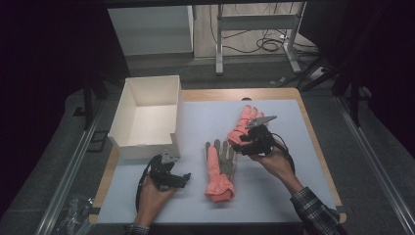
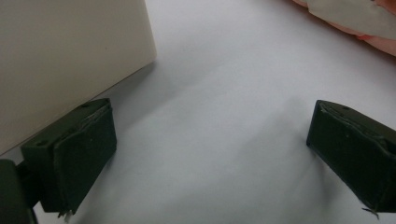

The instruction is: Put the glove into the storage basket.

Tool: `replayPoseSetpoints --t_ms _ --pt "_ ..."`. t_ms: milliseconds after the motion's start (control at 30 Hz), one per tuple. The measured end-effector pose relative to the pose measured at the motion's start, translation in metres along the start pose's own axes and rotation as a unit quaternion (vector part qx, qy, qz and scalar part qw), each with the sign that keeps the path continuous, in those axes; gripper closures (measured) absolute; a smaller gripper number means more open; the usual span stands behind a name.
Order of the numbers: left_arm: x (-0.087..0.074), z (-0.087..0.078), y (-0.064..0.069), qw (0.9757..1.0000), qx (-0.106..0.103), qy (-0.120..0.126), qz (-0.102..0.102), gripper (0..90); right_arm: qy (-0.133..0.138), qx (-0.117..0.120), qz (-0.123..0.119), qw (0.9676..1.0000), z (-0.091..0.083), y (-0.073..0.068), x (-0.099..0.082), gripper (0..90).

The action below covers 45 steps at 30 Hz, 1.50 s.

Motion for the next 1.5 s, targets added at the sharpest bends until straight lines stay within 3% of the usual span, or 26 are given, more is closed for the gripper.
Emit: replayPoseSetpoints --t_ms 67,100,133,200,300,400,733,767,967,1167,1300,1500 --pt "0.0 0.0 0.0 1.0 0.0 0.0 -0.001 1.8 0.009 -0.024 0.014 0.9996 -0.005 0.016 0.002 40.5" --pt "0.0 0.0 0.0 1.0 0.0 0.0 -0.001 1.8 0.009 -0.024 0.014 0.9996 -0.005 0.016 0.002 40.5" --pt "0.0 0.0 0.0 1.0 0.0 0.001 -0.001 1.8 0.015 -0.04 0.029 0.9987 -0.008 0.029 0.003 38.7" --pt "0.0 0.0 0.0 1.0 0.0 0.001 -0.001 1.8 0.017 -0.046 0.035 0.9982 -0.009 0.034 0.003 38.1" --pt "0.0 0.0 0.0 1.0 0.0 0.001 -0.001 1.8 0.02 -0.072 0.06 0.9954 -0.009 0.057 0.004 37.8" --pt "0.0 0.0 0.0 1.0 0.0 0.001 -0.002 1.8 0.02 -0.096 0.069 0.9928 -0.005 0.075 0.006 38.4" --pt "0.0 0.0 0.0 1.0 0.0 0.001 -0.001 1.8 0.009 -0.124 0.094 0.9878 0.026 0.1 0.009 38.7" --pt "0.0 0.0 0.0 1.0 0.0 0.0 -0.001 1.8 -0.001 -0.134 0.102 0.9858 0.033 0.105 0.006 35.5" --pt "0.0 0.0 0.0 1.0 0.0 0.001 -0.001 1.8 -0.012 -0.125 0.11 0.986 0.043 0.111 -0.001 39.7" --pt "0.0 0.0 0.0 1.0 0.0 0.001 -0.001 1.8 -0.017 -0.103 0.121 0.9871 0.043 0.109 -0.003 65.3" --pt "0.0 0.0 0.0 1.0 0.0 0.001 -0.001 1.8 -0.018 -0.106 0.113 0.9877 0.042 0.107 -0.001 81.6" --pt "0.0 0.0 0.0 1.0 0.0 0.001 -0.002 1.8 -0.008 -0.091 0.128 0.9876 0.032 0.108 0.001 85.2"
Point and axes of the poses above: each handheld gripper's, and its own axes: z roughly forward along the jaws, x roughly out of its top, y roughly to its right, the point moved 4 cm from there along z, roughly forward along the jaws, and after that the axes turned 9 degrees about x, right-handed, at the moved point
